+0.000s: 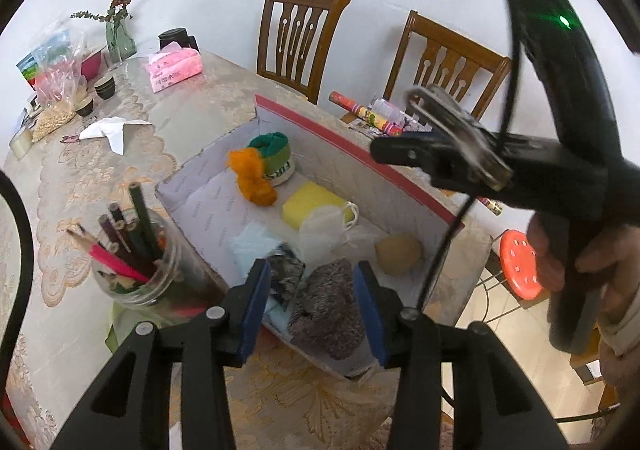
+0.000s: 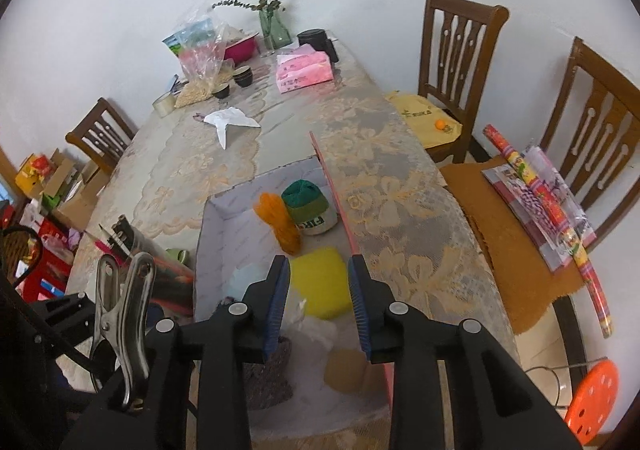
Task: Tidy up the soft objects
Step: 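Open both grippers to drop the pouch and sweatband into the box, then withdraw both grippers from the box toward the remaining items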
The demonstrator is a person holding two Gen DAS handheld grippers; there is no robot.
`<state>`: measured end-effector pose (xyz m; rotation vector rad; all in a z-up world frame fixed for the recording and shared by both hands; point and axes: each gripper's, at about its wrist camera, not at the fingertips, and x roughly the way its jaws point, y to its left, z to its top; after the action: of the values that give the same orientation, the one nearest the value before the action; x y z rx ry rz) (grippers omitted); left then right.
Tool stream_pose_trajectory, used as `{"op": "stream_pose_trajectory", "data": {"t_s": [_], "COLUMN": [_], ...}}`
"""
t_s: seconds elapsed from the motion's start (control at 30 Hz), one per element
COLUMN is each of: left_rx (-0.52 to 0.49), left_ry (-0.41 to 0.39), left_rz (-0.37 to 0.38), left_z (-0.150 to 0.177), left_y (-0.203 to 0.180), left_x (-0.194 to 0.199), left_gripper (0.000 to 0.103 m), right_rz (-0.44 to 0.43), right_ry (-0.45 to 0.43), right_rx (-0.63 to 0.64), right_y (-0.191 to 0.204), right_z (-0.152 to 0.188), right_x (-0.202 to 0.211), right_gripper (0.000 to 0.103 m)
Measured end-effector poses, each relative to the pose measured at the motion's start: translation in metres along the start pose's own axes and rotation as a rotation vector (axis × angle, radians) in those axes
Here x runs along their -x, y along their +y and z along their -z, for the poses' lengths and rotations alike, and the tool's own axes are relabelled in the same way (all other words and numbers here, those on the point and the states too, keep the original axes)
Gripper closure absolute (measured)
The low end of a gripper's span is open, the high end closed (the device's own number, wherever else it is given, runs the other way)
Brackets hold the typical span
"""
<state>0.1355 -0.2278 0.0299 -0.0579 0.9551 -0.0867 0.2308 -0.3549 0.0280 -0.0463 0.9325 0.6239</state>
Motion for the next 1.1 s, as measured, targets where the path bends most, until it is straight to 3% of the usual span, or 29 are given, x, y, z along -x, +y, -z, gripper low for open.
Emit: {"op": "stream_pose_trajectory", "data": {"t_s": [0.43,1.1], "left_rx": [0.001,0.004], "left_ry": [-0.024,0.037], "left_rz": [0.007,0.001], "left_z": [0.006,0.046], "left_y": [0.023,0.089], "left_x": [0.022,0.044], "left_gripper": [0.058,0.058], "right_rz": [0.052,0.132], "right_ry": [-0.031,-0.056], "right_rx": [-0.081,-0.153], "right_y": [0.013,0.071], "right_z": [0.030,0.080], "right_x": [0.029,0.051], "right_gripper": [0.071,0.071]}}
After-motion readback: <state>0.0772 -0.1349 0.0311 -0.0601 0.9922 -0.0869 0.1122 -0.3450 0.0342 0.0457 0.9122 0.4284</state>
